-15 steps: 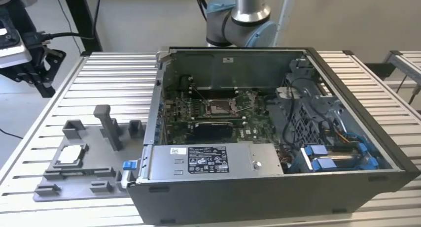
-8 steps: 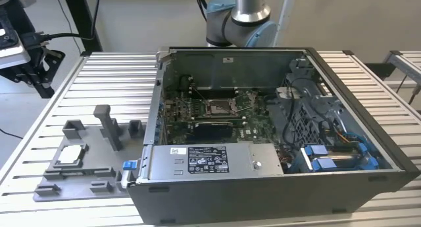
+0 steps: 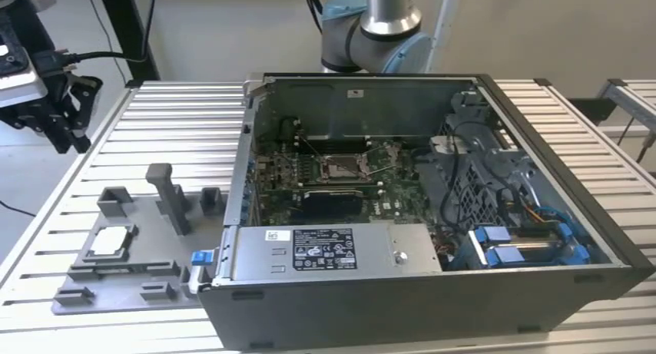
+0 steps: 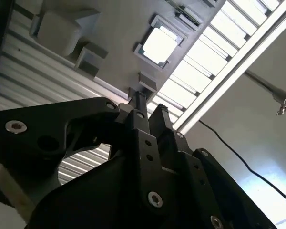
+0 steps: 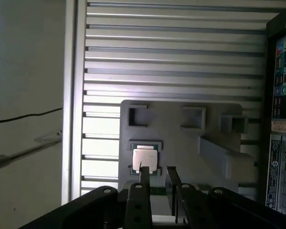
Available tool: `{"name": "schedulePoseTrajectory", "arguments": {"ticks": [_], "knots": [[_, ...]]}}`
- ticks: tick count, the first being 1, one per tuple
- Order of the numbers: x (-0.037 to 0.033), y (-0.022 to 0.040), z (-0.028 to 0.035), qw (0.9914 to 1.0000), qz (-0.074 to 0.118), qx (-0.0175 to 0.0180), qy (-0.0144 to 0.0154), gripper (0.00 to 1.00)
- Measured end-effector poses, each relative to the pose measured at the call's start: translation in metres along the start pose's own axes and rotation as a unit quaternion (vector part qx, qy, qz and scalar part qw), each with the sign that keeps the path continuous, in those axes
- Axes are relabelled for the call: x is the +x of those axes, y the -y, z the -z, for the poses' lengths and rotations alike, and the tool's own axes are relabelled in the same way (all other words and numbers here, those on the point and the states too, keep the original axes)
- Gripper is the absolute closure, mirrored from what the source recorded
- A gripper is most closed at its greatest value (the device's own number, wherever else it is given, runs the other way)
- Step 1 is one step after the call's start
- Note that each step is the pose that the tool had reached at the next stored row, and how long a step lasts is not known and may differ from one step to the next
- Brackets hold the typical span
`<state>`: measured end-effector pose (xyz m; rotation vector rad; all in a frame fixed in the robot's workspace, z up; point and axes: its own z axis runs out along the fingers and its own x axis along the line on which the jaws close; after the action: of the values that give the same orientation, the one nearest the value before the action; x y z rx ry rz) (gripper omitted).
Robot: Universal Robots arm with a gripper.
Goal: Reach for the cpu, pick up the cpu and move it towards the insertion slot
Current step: 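Reach for the cpu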
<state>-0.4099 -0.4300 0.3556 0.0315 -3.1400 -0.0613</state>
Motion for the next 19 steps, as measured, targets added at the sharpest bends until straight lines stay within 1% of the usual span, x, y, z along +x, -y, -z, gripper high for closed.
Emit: {"name": "schedulePoseTrajectory", "arguments": {"ticks": [13,16,19], "knots": [[0.0000,0.0000,-0.0003,1.00000,0.000,0.0000,0.0000,0.00],[0.0001,0.0002,-0.0038,1.00000,0.000,0.0000,0.0000,0.00],[0.0009,0.0003,-0.0088,1.00000,0.000,0.0000,0.0001,0.00]]}}
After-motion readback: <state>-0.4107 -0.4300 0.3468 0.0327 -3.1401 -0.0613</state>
